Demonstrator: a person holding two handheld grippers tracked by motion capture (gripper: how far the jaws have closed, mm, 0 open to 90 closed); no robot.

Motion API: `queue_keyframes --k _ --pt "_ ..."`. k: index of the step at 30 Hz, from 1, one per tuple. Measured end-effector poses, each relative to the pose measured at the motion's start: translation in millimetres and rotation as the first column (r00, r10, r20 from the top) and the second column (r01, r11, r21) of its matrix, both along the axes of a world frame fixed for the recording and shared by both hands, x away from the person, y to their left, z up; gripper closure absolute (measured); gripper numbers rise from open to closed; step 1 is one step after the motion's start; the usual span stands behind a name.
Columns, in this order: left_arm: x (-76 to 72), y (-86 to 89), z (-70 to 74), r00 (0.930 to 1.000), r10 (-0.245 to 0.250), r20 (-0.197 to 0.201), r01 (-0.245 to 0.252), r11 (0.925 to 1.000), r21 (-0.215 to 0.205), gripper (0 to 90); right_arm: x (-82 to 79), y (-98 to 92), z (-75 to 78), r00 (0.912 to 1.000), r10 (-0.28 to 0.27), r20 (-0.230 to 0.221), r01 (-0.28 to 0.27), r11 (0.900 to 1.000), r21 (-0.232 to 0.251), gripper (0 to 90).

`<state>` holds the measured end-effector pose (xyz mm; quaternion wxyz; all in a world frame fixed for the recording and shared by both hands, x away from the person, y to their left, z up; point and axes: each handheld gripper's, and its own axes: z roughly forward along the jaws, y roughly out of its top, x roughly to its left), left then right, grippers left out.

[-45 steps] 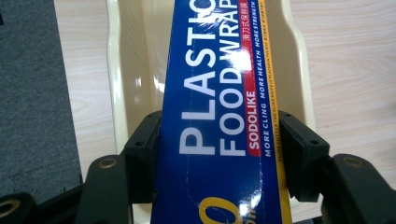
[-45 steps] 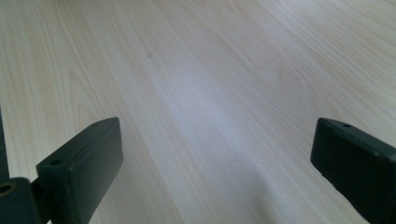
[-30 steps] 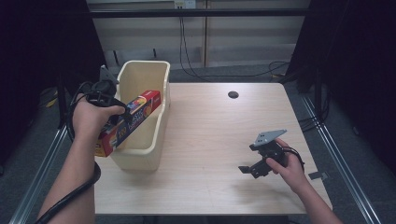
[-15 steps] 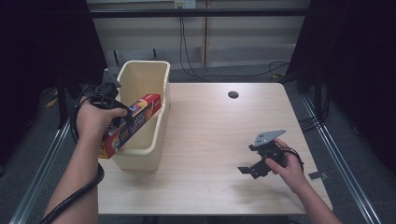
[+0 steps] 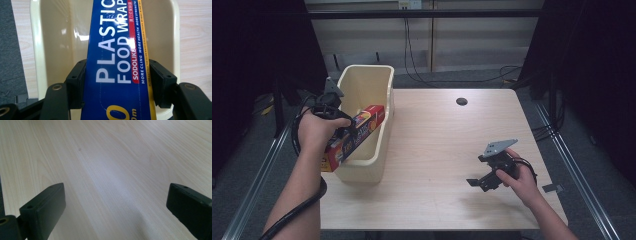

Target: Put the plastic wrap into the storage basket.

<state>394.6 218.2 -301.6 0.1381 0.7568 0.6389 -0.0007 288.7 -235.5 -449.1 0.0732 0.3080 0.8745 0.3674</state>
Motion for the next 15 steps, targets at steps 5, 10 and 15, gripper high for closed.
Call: queue_keyframes --k 5,10,15 --pt "-0.7 -4.7 -7.3 0.9990 0.005 -0.045 -0.004 0.9998 0.022 39.7 -0.3 0.0 0.3 1.0000 -0.006 0.002 0.006 1.000 -0.006 2.3" --pt "-0.5 -7.9 -8.7 0.9984 -0.001 -0.057 0.003 0.9991 0.042 39.1 0.1 0.0 -0.1 1.0000 0.000 0.000 0.000 1.000 -0.001 2.3" --pt "-1.7 -8.9 0.8 0.9998 0.003 -0.020 -0.003 0.9997 0.024 38.1 -0.8 0.5 0.0 1.0000 -0.001 -0.003 0.001 1.000 -0.004 2.3"
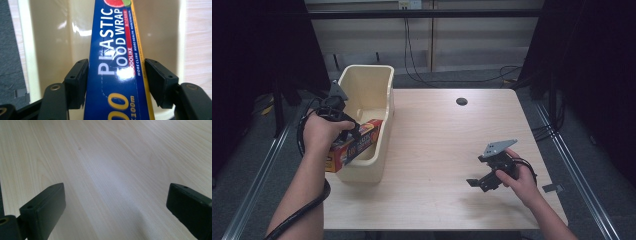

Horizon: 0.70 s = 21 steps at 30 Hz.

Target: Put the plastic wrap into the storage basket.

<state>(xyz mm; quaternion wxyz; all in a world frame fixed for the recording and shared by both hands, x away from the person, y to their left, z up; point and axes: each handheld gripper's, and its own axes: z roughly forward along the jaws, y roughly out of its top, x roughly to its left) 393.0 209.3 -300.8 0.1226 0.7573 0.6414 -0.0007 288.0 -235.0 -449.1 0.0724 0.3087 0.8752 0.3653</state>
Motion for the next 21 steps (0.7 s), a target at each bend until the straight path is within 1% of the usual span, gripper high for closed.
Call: queue_keyframes --k 1,2,3,4,5,6,7,8,9,10,11,12,13,14,15,17,18,19,20,21 --pt "0.0 0.7 9.8 0.9990 0.002 0.044 -0.001 0.9999 -0.013 37.0 0.0 0.4 0.4 0.9999 -0.007 0.007 0.007 1.000 -0.003 2.3" --pt "0.0 0.7 9.8 0.9990 0.002 0.044 -0.001 0.9999 -0.013 34.8 0.0 0.4 0.4 0.9999 -0.007 0.007 0.007 1.000 -0.003 2.3" --pt "-0.6 -1.6 19.8 0.9961 0.005 0.088 -0.002 0.9995 -0.032 34.0 0.2 0.8 0.5 0.9999 -0.005 0.011 0.005 1.000 -0.006 2.3" --pt "-0.6 -1.6 19.8 0.9961 0.005 0.088 -0.002 0.9995 -0.032 34.0 0.0 1.1 0.5 0.9999 -0.006 0.012 0.006 1.000 -0.009 2.3" --pt "-0.6 -3.3 24.1 0.9943 -0.008 0.106 0.012 0.9993 -0.035 34.0 0.0 1.1 0.5 0.9999 -0.006 0.012 0.006 1.000 -0.009 2.3" --pt "-0.9 -6.1 27.9 0.9928 -0.008 0.120 0.013 0.9989 -0.045 33.9 -0.1 1.2 0.4 0.9999 0.000 0.013 0.001 1.000 -0.011 2.3" --pt "-0.7 -8.4 31.6 0.9910 -0.022 0.132 0.029 0.9984 -0.050 33.8 -0.3 1.1 0.5 0.9999 -0.002 0.013 0.002 1.000 -0.011 2.3" --pt "-0.4 -13.0 37.1 0.9880 -0.028 0.152 0.039 0.9968 -0.069 32.9 -0.8 0.5 1.1 0.9999 -0.008 0.008 0.008 1.000 -0.006 2.3" --pt "-0.3 -15.3 39.4 0.9869 -0.032 0.158 0.045 0.9956 -0.082 32.5 -0.7 0.2 1.1 0.9999 -0.010 0.013 0.010 1.000 -0.004 2.3" --pt "-0.3 -15.3 39.4 0.9869 -0.032 0.158 0.045 0.9956 -0.082 32.3 -0.7 -0.4 1.4 0.9999 -0.010 0.011 0.010 1.000 -0.001 2.3" --pt "0.1 -20.1 42.4 0.9835 -0.042 0.176 0.061 0.9925 -0.105 31.8 -0.5 -0.8 1.4 0.9999 -0.007 0.016 0.007 1.000 -0.001 2.3" --pt "0.1 -20.1 42.4 0.9835 -0.042 0.176 0.061 0.9925 -0.105 31.5 -0.5 -0.8 1.4 0.9999 -0.007 0.016 0.007 1.000 -0.001 2.3" --pt "-0.1 -26.2 45.1 0.9795 -0.058 0.193 0.082 0.9897 -0.117 31.3 -0.6 -1.4 1.5 0.9998 -0.009 0.016 0.009 1.000 -0.002 2.3" --pt "-0.1 -26.2 45.1 0.9795 -0.058 0.193 0.082 0.9897 -0.117 31.2 -0.6 -1.4 1.5 0.9998 -0.009 0.016 0.009 1.000 -0.002 2.3" --pt "0.0 -29.1 45.9 0.9766 -0.070 0.203 0.097 0.9872 -0.127 31.2 -0.5 -1.4 1.4 0.9998 -0.011 0.017 0.011 1.000 0.000 2.3" --pt "-0.2 -35.8 47.1 0.9740 -0.083 0.211 0.117 0.9814 -0.152 30.5 -0.5 -1.7 1.4 0.9998 -0.013 0.016 0.013 1.000 0.000 2.3" --pt "-0.1 -39.4 47.3 0.9716 -0.095 0.217 0.130 0.9798 -0.152 30.0 -0.6 -1.9 1.5 0.9998 -0.011 0.019 0.011 1.000 -0.001 2.3" --pt "-0.4 -46.1 46.6 0.9678 -0.111 0.226 0.149 0.9764 -0.156 29.8 -0.7 -2.0 1.7 0.9998 -0.011 0.018 0.011 1.000 -0.001 2.3" --pt "-0.4 -46.1 46.6 0.9678 -0.111 0.226 0.149 0.9764 -0.156 29.8 -0.7 -2.0 1.7 0.9998 -0.011 0.018 0.011 1.000 -0.001 2.3" --pt "-1.1 -52.6 45.6 0.9649 -0.132 0.227 0.172 0.9714 -0.164 29.8 -1.1 -2.6 1.9 0.9998 -0.013 0.016 0.013 1.000 0.003 2.3"
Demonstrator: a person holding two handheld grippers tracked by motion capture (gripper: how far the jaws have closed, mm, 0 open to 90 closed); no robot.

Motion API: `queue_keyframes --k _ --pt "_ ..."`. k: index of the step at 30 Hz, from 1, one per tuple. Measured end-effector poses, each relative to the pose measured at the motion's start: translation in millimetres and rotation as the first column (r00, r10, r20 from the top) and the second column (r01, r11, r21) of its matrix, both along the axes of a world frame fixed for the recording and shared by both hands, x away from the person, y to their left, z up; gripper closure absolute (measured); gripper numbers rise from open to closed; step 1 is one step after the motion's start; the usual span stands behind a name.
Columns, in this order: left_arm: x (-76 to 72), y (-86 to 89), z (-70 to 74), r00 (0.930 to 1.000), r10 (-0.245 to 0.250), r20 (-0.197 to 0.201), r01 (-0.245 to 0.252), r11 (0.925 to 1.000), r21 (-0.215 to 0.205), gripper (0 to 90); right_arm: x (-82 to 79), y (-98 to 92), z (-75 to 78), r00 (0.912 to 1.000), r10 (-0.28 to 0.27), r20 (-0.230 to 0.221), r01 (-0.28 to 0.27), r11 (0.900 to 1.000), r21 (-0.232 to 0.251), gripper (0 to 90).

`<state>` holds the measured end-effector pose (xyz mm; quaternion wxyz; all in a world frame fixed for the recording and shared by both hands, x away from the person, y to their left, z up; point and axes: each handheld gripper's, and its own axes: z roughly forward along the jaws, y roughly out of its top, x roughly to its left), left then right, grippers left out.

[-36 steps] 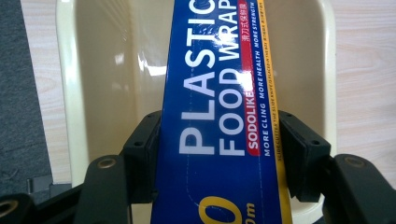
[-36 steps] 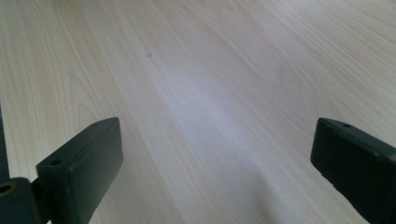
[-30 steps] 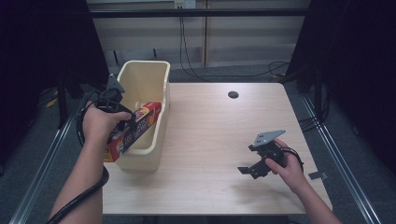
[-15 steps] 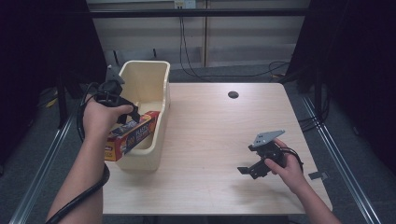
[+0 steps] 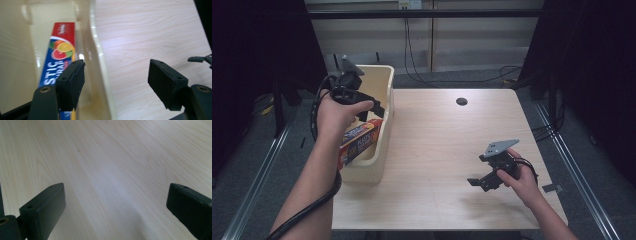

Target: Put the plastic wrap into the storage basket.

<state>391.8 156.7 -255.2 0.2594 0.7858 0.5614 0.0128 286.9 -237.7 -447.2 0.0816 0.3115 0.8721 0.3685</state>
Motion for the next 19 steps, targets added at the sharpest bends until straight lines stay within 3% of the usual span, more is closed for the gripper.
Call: queue_keyframes --k 10,19 --pt "-4.2 -25.6 -6.0 0.9959 -0.083 0.035 0.085 0.9955 -0.043 28.7 -1.1 -1.1 0.0 1.0000 -0.002 0.002 0.002 1.000 -0.003 2.3" --pt "-4.6 -38.0 -10.5 0.9916 -0.120 0.049 0.123 0.9899 -0.070 24.4 -1.3 -2.6 -0.1 1.0000 -0.007 -0.001 0.007 1.000 0.004 2.3"
